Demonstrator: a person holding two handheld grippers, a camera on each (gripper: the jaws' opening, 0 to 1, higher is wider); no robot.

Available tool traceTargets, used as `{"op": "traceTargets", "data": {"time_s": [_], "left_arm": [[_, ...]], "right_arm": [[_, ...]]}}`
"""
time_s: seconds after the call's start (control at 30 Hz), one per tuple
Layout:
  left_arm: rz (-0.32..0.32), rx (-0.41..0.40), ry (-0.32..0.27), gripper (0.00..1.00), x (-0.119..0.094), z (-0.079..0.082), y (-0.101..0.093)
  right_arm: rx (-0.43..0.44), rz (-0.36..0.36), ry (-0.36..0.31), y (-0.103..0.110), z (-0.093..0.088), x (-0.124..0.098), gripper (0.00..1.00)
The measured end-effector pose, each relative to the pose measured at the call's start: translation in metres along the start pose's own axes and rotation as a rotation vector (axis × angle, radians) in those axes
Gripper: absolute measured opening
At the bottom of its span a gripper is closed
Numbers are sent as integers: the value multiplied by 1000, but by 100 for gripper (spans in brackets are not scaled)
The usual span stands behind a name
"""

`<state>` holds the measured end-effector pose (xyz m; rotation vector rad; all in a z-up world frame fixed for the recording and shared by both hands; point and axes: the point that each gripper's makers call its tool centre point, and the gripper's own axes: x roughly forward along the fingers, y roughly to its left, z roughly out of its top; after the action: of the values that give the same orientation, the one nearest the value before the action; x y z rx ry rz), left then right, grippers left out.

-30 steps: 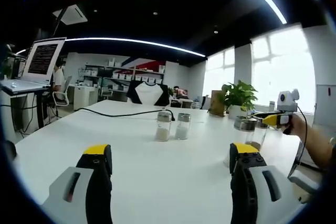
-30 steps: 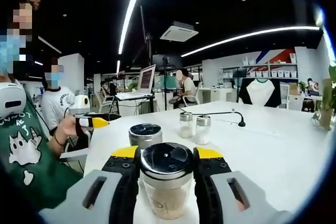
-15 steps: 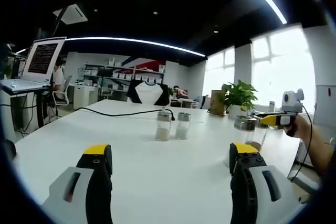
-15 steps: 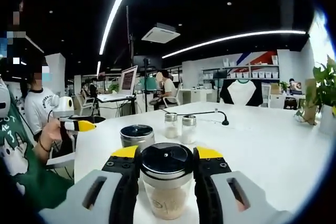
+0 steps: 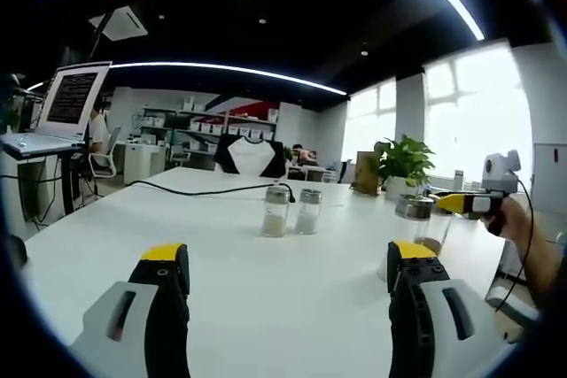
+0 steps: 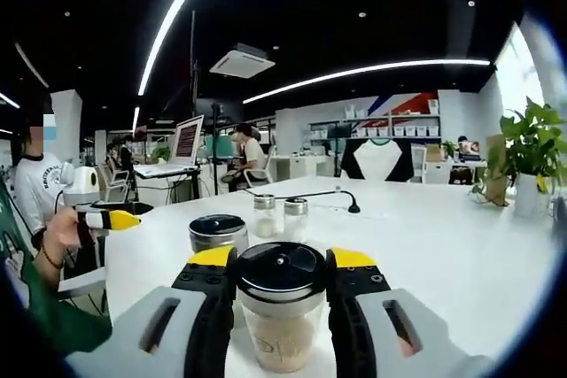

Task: Rotate the seasoning bottle until the label or dispensing opening points toward the visible target arrow and the bottle remains upright within the marked orientation range

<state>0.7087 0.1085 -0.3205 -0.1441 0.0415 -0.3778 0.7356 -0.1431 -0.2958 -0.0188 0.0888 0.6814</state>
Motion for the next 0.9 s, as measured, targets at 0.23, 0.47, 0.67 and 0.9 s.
{"op": "traceTargets", "data": {"time_s": [0.23,0.47,0.67,0.9], "left_arm": [[-3,0,-1,98,0,0,-1],[4,-3,-5,98,-1,1,3],[4,-5,-3,98,-1,0,3],[4,-5,-1,98,-1,0,2]], "right_arm": [[7,-54,-13,-3,0,0,38],[3,-107,-21,-3,0,1,39],[9,-121,-32,-3,0,1,39],[10,-118,-36,-2,-2,0,39]]}}
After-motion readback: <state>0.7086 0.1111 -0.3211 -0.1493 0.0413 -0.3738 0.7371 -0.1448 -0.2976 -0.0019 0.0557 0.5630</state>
